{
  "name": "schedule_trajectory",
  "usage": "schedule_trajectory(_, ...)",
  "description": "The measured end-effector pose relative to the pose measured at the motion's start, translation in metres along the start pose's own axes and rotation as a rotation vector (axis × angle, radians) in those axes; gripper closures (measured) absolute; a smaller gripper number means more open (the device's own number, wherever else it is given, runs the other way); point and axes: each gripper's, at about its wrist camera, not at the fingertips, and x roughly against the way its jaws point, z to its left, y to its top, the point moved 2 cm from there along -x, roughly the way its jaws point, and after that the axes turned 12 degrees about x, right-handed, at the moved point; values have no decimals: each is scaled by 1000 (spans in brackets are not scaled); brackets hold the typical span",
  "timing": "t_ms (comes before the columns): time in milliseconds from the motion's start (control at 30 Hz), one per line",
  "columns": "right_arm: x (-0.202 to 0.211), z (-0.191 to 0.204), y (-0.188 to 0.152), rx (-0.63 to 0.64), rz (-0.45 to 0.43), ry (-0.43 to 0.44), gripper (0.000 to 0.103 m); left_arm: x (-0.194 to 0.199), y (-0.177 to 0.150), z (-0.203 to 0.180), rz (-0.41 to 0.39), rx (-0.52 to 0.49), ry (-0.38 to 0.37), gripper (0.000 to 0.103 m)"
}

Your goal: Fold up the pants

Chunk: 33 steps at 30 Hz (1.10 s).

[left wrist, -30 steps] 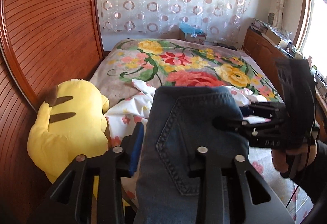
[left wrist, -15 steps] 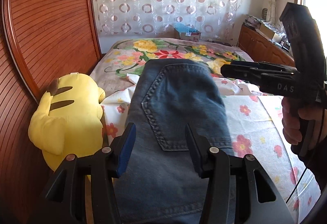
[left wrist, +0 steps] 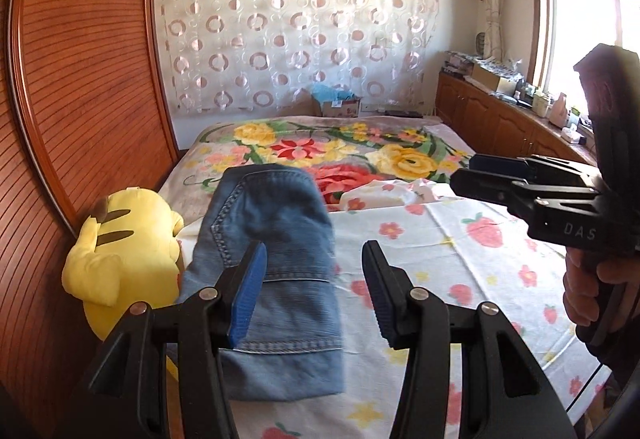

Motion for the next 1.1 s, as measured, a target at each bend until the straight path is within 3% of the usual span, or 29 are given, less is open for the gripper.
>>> schedule_trajectory(233,95,10,-32,-32,-52,-100,51,33,-9,-39,-56,-5,-43,50)
schedule_trajectory(300,119,12,-42,-42,-64,-122,51,43,-11,-49,-67,-8,-60,40)
schedule_trajectory(367,137,18,-49,-46,-75,-149,51,54,-13,-60,-88,-14,-82,24)
schedule_trajectory(533,190,32,-69,-69,-103,-210,51,77,-16,-87,-123,-54,-93,22)
schedule_trajectory(633,217,45,-77,-84,-120,-259,51,97,-19,-103,-167,-68,-96,13)
schedule_trajectory(733,242,60,-83,-96,-134,-323,51,112,-21,-114,-196,-70,-98,13)
schedule_trajectory(833,260,77,-83,-101,-144,-373,42,125,-25,-123,-213,-68,-100,13)
schedule_trajectory(1100,287,115,-84,-109,-159,-435,38,149,-36,-132,-227,-21,-89,13)
